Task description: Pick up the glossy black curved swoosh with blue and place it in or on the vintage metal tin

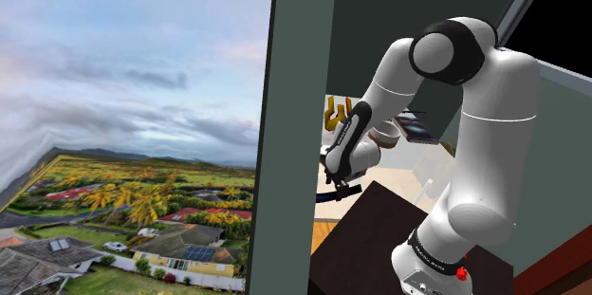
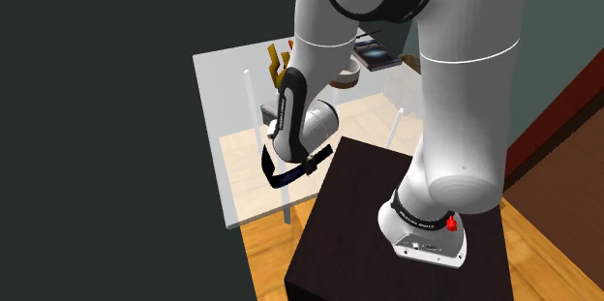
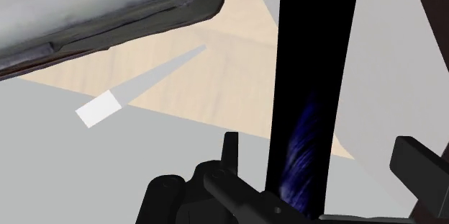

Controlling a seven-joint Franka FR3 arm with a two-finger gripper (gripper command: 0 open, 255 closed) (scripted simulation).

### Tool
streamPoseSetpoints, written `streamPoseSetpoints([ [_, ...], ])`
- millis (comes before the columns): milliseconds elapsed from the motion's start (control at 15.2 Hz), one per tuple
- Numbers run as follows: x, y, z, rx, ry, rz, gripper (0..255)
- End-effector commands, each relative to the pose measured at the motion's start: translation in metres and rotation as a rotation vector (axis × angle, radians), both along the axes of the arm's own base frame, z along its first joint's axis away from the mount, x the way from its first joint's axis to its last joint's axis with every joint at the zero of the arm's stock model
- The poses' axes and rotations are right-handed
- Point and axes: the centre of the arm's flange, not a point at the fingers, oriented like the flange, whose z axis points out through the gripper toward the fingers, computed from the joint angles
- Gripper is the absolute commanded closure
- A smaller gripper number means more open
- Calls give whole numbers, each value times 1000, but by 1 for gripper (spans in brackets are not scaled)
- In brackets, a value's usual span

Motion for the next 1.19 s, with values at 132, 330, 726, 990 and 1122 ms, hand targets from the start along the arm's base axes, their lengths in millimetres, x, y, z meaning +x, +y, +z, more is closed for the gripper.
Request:
streamPoseSetpoints([
  [132, -1, -1, -14, 0, 0, 0, 0],
  [330, -1, -1, -14, 0, 0, 0, 0],
  [726, -1, -1, -14, 0, 0, 0, 255],
  [990, -1, -1, -14, 0, 0, 0, 255],
  [1122, -1, -1, -14, 0, 0, 0, 255],
])
